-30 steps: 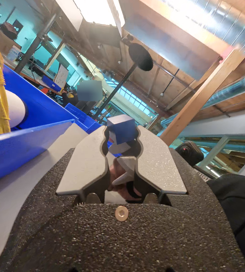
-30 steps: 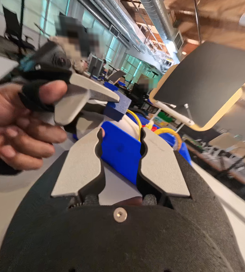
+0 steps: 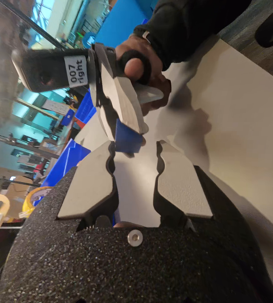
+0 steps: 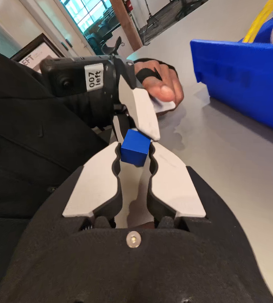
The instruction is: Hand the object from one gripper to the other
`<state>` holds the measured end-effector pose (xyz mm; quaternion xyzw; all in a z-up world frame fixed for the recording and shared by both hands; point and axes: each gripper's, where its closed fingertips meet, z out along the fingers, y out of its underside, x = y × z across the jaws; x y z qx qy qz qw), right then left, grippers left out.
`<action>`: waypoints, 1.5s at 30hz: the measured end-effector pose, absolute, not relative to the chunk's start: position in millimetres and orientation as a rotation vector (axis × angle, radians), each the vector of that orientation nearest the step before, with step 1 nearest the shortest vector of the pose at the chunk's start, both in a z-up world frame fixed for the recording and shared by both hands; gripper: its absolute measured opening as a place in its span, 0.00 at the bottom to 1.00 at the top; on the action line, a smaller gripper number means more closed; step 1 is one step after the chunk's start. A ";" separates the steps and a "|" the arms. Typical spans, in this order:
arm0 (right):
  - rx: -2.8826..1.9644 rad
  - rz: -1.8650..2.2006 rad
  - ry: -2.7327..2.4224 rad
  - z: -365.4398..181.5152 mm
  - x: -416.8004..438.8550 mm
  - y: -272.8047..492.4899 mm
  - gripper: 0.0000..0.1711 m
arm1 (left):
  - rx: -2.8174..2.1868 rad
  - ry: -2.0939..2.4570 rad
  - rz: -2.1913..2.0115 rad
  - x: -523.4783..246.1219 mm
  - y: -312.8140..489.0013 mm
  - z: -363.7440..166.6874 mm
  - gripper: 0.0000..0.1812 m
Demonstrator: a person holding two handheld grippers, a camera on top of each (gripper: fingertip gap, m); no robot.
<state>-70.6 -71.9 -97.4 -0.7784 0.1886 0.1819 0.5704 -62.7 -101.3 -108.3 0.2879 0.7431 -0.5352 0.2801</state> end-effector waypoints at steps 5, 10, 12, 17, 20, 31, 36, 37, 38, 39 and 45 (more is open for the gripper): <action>-1.808 0.370 0.505 -98.8 -58.3 -73.3 0.18 | 0.592 1.955 -1.455 -48.8 -108.1 -95.9 0.17; -1.779 -0.204 0.418 -77.0 -20.9 -91.8 0.31 | 0.146 2.232 -1.670 -26.8 -108.1 -91.1 0.16; -1.783 -0.407 0.309 -68.3 -18.3 -98.5 0.29 | -0.010 2.323 -1.768 -21.2 -104.9 -89.6 0.16; -1.871 -0.765 0.006 -76.2 -21.0 -106.3 0.27 | -0.292 2.529 -1.966 -21.1 -99.4 -90.2 0.16; -1.879 -0.925 -0.136 -83.5 -24.4 -99.8 0.31 | -0.407 2.662 -2.091 -32.2 -101.0 -90.6 0.16; -1.950 -0.811 -0.066 -99.9 -23.8 -91.6 0.18 | -0.390 2.691 -2.095 -37.0 -103.0 -91.2 0.32; -1.937 -0.314 0.208 -99.5 -30.0 -96.4 0.18 | 0.136 2.299 -1.859 -32.9 -91.8 -73.9 0.30; -1.932 -0.229 0.244 -100.2 -32.8 -95.5 0.18 | 0.187 2.279 -1.833 -36.1 -92.7 -74.3 0.30; -1.924 -0.166 0.270 -100.7 -34.9 -94.4 0.18 | 0.205 2.287 -1.819 -39.0 -94.7 -76.5 0.29; -1.917 -0.121 0.285 -101.2 -36.9 -93.0 0.18 | 0.198 2.315 -1.818 -41.6 -97.1 -79.6 0.28; -1.940 -0.150 0.253 -103.8 -40.0 -89.0 0.18 | -0.017 2.542 -1.926 -45.2 -101.7 -92.7 0.17</action>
